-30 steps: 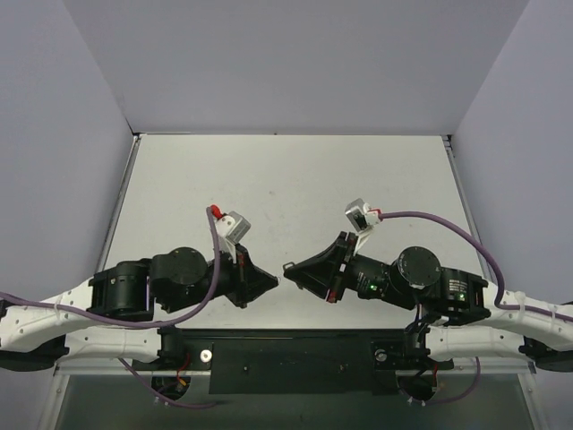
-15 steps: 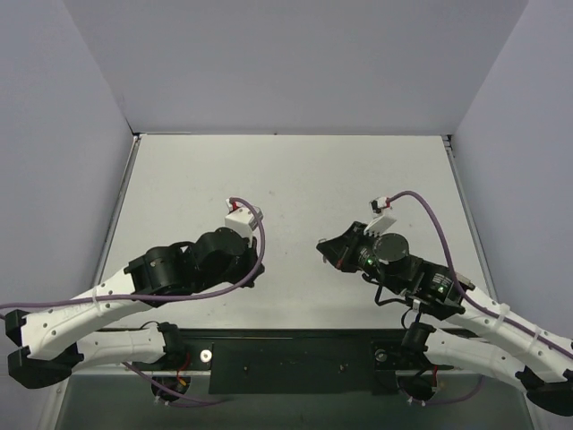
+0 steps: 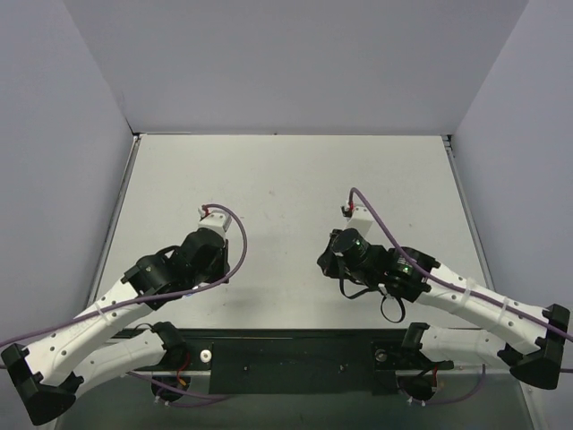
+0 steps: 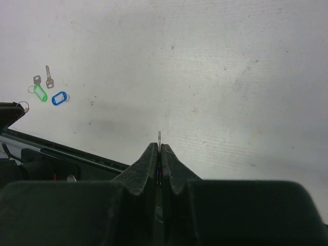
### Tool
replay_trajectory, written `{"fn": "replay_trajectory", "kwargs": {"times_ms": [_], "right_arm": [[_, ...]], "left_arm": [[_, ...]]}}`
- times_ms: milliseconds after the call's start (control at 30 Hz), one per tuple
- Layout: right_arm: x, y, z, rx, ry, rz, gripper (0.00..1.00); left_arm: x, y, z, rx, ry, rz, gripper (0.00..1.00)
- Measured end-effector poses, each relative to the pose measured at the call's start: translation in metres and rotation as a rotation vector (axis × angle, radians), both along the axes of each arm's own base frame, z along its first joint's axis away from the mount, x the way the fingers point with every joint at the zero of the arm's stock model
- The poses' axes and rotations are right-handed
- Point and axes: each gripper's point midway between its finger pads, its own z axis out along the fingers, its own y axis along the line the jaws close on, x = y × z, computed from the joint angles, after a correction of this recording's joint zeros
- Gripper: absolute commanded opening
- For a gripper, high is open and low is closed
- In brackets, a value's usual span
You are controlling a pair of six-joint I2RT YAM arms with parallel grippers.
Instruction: Remove the keys from the keyring
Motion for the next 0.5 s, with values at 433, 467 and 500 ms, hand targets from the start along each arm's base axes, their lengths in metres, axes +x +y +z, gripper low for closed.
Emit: {"fn": "replay_trajectory", "kwargs": {"times_ms": [433,467,500], "right_arm": [[0.018,0.031,-0.024,-0.273,0.016,0.097,0.0],[0.023,0.034,-0.024,-0.287,0.015,0.103,0.0],[0.028,0.036,-0.024,-0.299,0.014,0.104,0.0]], "left_arm": [[0.008,0.026,0.0,0.034,-0.096,0.059,0.0],[0.009,0.026,-0.001,0.038,-0.096,0.059,0.0],[0.01,0.025,-0.002,0.042,-0.091,0.056,0.0]]}}
